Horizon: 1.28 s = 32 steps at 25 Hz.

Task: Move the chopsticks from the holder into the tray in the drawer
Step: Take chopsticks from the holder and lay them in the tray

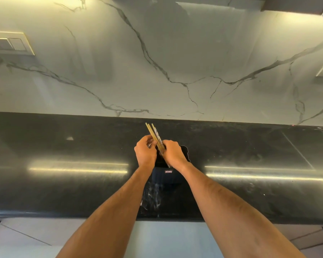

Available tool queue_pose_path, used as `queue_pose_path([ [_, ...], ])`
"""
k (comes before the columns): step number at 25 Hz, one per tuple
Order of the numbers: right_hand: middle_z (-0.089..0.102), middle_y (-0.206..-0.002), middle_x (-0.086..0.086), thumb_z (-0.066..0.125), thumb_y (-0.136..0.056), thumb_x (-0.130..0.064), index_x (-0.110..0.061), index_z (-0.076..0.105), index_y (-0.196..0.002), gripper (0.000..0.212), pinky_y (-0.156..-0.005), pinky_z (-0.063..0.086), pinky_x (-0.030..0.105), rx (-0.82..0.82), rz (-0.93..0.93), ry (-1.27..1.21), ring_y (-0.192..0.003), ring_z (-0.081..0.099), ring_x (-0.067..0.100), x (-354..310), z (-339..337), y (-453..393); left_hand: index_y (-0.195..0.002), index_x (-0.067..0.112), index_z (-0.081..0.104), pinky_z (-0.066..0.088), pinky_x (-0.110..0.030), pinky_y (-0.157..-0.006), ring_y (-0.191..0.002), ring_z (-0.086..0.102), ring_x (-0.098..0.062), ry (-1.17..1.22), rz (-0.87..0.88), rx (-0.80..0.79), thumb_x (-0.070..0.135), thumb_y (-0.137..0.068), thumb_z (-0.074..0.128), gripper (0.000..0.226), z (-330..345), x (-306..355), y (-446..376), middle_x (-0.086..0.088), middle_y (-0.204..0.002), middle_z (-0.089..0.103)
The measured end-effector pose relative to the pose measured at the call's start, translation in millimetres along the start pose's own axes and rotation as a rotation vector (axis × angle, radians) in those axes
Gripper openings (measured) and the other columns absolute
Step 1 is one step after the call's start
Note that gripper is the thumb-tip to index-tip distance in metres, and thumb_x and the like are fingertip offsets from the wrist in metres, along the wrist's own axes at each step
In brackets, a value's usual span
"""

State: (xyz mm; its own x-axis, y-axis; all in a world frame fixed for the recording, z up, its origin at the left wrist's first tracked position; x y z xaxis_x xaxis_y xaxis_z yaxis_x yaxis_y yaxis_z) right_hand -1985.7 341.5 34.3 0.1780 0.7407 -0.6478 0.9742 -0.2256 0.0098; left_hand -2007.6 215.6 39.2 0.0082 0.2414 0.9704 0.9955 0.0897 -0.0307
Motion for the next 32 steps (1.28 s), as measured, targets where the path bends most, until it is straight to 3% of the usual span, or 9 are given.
queue_pose_path([
  [3,0.066,-0.08,-0.003,0.057,-0.101,-0.018,-0.012,0.07,-0.097,0.015,-0.06,0.051,0.022,0.19,-0.103,-0.135,-0.069,0.062,0.009,-29.2,-37.6,9.6,-0.113,0.01,0.071,0.06,-0.034,-0.089,-0.093,0.072,-0.01,0.169,0.104,-0.109,0.009,-0.096,0.065,0.018,5.8,26.5,4.2,0.0,-0.099,0.075],
  [6,0.068,-0.086,-0.003,0.057,-0.101,-0.016,-0.011,0.073,-0.112,0.02,-0.063,0.051,0.014,0.302,-0.187,-0.209,-0.073,0.065,0.007,-57.6,-70.4,22.9,-0.116,0.009,0.07,0.061,-0.036,-0.086,-0.099,0.073,-0.02,0.451,0.105,-0.217,0.011,-0.099,0.061,0.02,5.3,51.8,11.3,-0.007,-0.104,0.076],
  [10,0.077,-0.094,0.003,0.062,-0.099,-0.016,-0.013,0.074,-0.117,0.022,-0.073,0.061,0.023,0.34,-0.249,-0.267,-0.081,0.072,0.01,-74.1,-90.9,48.7,-0.11,0.009,0.074,0.061,-0.036,-0.081,-0.096,0.074,-0.024,0.613,0.029,-0.244,0.006,-0.098,0.06,0.018,-6.3,76.4,27.1,-0.011,-0.102,0.076],
  [15,0.077,-0.084,-0.004,0.068,-0.095,-0.02,-0.017,0.077,-0.11,0.018,-0.074,0.063,0.03,0.202,-0.209,-0.35,-0.077,0.074,0.005,-76.6,-77.2,100.5,-0.075,0.004,0.076,0.05,-0.027,-0.049,-0.059,0.063,-0.022,0.587,-0.294,-0.093,-0.009,-0.083,0.058,0.023,-31.8,60.6,63.8,-0.014,-0.067,0.067],
  [18,0.077,-0.082,-0.006,0.067,-0.096,-0.019,-0.019,0.079,-0.104,0.014,-0.076,0.064,0.036,0.172,-0.241,-0.319,-0.078,0.075,0.006,-75.6,-63.6,140.9,-0.067,0.002,0.071,0.051,-0.029,-0.048,-0.053,0.065,-0.025,0.596,-0.458,0.044,-0.004,-0.082,0.055,0.023,-60.9,50.3,96.5,-0.014,-0.067,0.07],
  [21,0.077,-0.104,-0.001,0.066,-0.094,-0.006,-0.015,0.077,-0.111,0.022,-0.095,0.058,0.035,0.309,-0.478,-0.114,-0.102,0.07,0.006,-79.2,-77.0,188.3,-0.088,-0.004,0.07,0.064,-0.043,-0.063,-0.066,0.075,-0.031,0.549,-0.557,-0.064,0.0,-0.093,0.049,0.022,-83.3,42.3,123.4,-0.022,-0.075,0.075],
  [24,0.063,-0.138,0.011,0.067,-0.09,0.002,-0.012,0.069,-0.125,0.038,-0.121,0.032,0.042,0.221,-0.82,0.355,-0.138,0.049,0.024,-87.4,-73.6,228.5,-0.1,-0.006,0.065,0.061,-0.04,-0.058,-0.065,0.073,-0.029,0.388,-0.647,-0.368,-0.003,-0.095,0.039,0.026,-96.0,32.8,148.8,-0.021,-0.08,0.072],
  [28,0.05,-0.15,0.012,0.062,-0.098,-0.007,-0.012,0.061,-0.136,0.039,-0.121,0.032,0.039,0.06,-1.099,0.634,-0.147,0.034,0.029,-83.6,-40.4,270.2,-0.081,0.002,0.061,0.048,-0.024,-0.039,-0.044,0.057,-0.015,0.248,-0.707,-0.547,-0.001,-0.092,0.041,0.023,-108.2,32.6,192.0,-0.007,-0.054,0.061],
  [32,0.056,-0.145,0.012,0.065,-0.096,-0.002,-0.006,0.058,-0.138,0.042,-0.114,0.041,0.044,0.076,-1.189,0.636,-0.146,0.036,0.034,-75.7,-29.3,287.9,-0.074,0.0,0.067,0.047,-0.021,-0.038,-0.045,0.061,-0.018,0.289,-0.737,-0.574,0.0,-0.092,0.039,0.034,-110.4,35.0,211.7,-0.01,-0.06,0.065],
])
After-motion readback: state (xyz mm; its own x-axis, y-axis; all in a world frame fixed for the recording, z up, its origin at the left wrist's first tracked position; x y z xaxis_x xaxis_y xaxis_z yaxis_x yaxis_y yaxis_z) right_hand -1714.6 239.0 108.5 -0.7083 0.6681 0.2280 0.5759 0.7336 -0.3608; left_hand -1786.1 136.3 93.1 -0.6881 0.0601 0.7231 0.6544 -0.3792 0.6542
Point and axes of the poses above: each hand's wrist, its own y-axis away from the middle knuckle, its own z-axis out of the palm, x = y × z, the point moved 6 cm from there along -y, towards the middle knuckle
